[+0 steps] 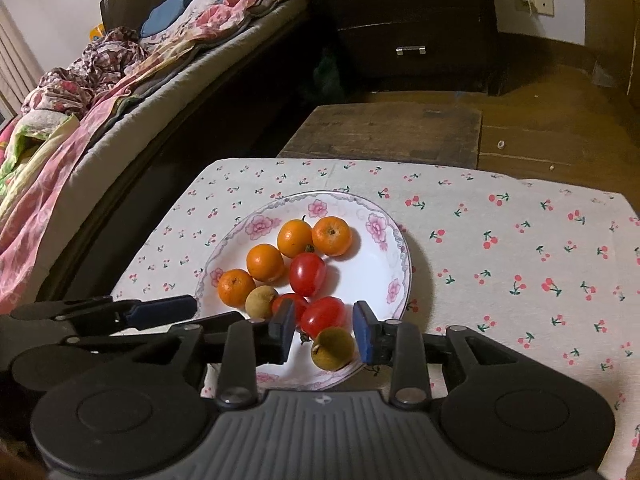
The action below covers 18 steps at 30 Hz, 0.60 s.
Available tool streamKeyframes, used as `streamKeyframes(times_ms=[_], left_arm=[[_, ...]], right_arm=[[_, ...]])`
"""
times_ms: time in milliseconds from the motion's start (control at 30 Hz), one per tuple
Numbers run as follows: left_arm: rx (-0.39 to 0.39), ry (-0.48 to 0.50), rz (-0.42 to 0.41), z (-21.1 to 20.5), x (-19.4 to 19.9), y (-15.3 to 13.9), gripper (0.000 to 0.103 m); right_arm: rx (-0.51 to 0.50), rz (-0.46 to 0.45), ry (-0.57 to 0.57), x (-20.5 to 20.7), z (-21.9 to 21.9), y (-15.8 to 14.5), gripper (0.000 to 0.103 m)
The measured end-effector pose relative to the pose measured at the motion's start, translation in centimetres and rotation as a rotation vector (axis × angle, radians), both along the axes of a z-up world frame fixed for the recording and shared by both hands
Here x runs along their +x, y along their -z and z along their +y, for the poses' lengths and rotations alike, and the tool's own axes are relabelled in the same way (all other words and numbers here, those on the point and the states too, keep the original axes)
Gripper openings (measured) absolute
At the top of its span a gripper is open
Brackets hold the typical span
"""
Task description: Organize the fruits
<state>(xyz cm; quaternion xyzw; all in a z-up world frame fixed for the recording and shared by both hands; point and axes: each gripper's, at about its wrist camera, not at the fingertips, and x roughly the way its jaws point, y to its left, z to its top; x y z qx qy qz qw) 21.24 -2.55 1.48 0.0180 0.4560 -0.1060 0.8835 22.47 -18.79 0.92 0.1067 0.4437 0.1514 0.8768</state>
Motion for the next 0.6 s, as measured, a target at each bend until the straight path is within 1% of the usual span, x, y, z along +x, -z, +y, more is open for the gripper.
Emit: streamKeyframes(times_ms=[300,400,433,467,600], left_arm=[[0.034,-0.015,-0.025,0.1,-1.2,-0.6,0.069],[0.034,-0.024,-0.029,0.2,-1.5,-0.8,0.07],[0.038,-0.028,-0.035,0.3,-1.7,-0.9,0.072],[0.044,-0.034,-0.042,0.3,-1.8,-1.0,0.075],[0.058,-0.053,-0.078,0.6,-2.6,-1.6,0.077]], right_arm=[[-0.035,-0.019,0.003,-1.7,0.1,-0.7,0.034],[-0.029,-0.023,0.014,-2.2,-0.1,-0.9,0.039],[-0.024,-0.024,0.016,-2.4,-0.2,-1.0,0.04],[-0.021,-0.025,0.018,-2.6,-0.2,-1.0,0.04],[-0.004,-0.04,0.025,-3.5,-0.1,-1.6,0.041]])
